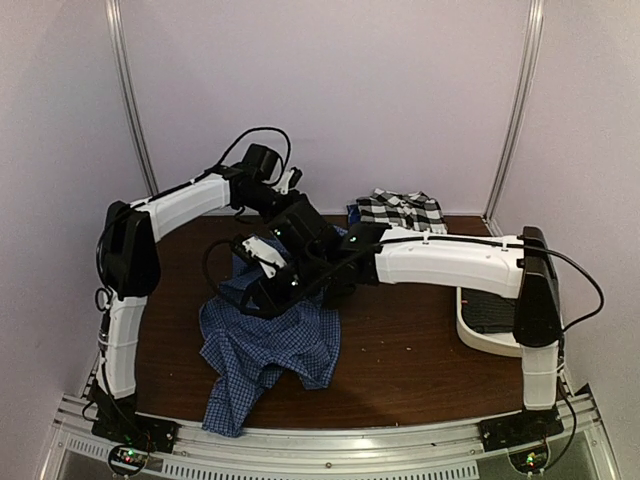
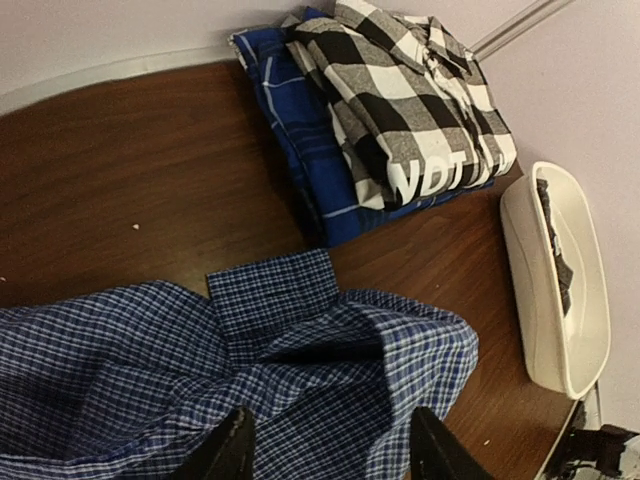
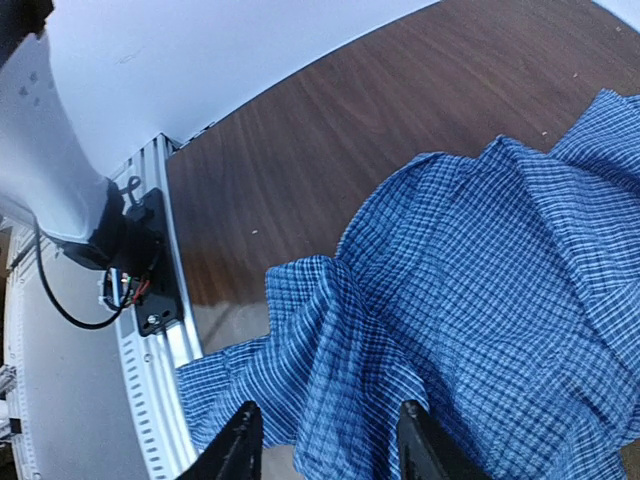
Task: Fold and stack the long sleeve shirts
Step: Place the crumpled shirt at the center of the board, then pick up the crumpled shirt from the center of the board.
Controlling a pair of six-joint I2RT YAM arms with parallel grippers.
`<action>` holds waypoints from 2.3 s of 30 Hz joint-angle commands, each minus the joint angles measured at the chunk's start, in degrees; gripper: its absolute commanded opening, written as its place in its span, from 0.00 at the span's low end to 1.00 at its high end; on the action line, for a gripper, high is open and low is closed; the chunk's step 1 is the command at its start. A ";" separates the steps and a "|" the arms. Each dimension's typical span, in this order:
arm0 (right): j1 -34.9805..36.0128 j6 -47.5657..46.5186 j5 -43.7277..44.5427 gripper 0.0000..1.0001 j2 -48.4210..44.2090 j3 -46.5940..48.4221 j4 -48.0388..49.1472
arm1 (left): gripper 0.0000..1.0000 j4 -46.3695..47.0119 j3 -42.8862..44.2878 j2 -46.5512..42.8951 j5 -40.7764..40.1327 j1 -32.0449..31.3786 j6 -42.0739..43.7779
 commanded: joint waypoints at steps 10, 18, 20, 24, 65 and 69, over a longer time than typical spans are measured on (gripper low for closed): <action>-6.50 -6.82 16.28 0.70 -0.91 -0.48 1.85 | 0.65 5.18 -31.53 -28.81 -8.85 7.79 -5.32; -7.05 -17.57 24.42 0.78 9.14 8.25 3.09 | 0.64 7.76 -58.91 -48.31 -11.03 8.61 -12.90; -7.24 -19.51 24.86 0.79 11.75 10.43 3.73 | 0.63 7.11 -64.25 -52.32 -11.29 8.61 -14.50; -7.32 -23.39 25.91 0.79 17.02 14.60 4.13 | 0.63 7.65 -73.93 -59.96 -8.04 8.31 -17.13; -10.13 -18.33 31.98 0.00 24.24 27.57 7.10 | 0.13 8.77 -85.05 -64.90 1.26 -20.04 -21.94; -11.61 -16.37 32.10 0.00 20.67 27.51 5.92 | 0.16 6.51 -84.19 -63.94 -6.63 -18.40 -26.00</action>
